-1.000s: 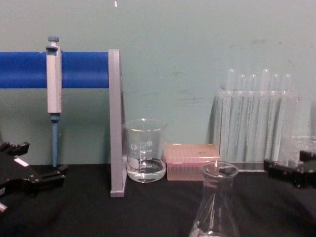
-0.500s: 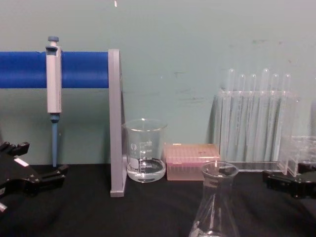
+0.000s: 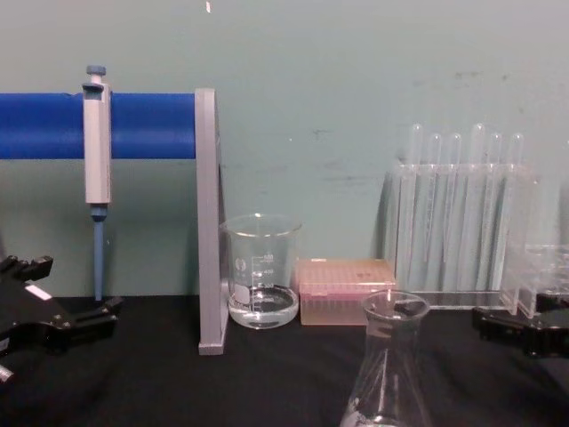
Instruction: Grasp the erlenmeyer flask with one hand, shake it three times, then place it back.
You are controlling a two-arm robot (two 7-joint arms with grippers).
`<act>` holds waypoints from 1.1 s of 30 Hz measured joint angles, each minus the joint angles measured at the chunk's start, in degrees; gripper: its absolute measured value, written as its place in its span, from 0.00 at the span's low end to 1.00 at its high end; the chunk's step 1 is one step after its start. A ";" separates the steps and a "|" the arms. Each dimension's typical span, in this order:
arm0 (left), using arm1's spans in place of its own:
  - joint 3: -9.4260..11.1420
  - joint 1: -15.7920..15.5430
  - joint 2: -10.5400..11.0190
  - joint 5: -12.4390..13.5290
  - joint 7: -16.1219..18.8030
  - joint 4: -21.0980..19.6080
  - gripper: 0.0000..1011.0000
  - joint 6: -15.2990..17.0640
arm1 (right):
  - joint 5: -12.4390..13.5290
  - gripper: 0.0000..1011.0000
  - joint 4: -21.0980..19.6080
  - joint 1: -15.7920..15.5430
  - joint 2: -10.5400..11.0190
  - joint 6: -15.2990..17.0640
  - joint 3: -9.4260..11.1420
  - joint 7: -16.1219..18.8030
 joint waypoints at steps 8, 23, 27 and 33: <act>0.00 0.00 0.00 0.00 0.00 0.00 0.99 0.00 | 0.04 0.99 -0.04 0.00 0.03 -0.03 -0.02 0.00; 0.00 0.00 0.00 0.00 0.00 0.00 0.99 0.00 | 0.10 0.99 -0.04 0.00 0.05 -0.06 -0.02 0.00; 0.00 0.00 0.00 0.00 0.00 0.00 0.99 0.00 | 0.11 0.99 -0.04 0.00 0.05 -0.06 -0.02 0.00; 0.00 0.00 0.00 0.00 0.00 0.00 0.99 0.00 | 0.11 0.99 -0.04 0.00 0.05 -0.06 -0.01 0.00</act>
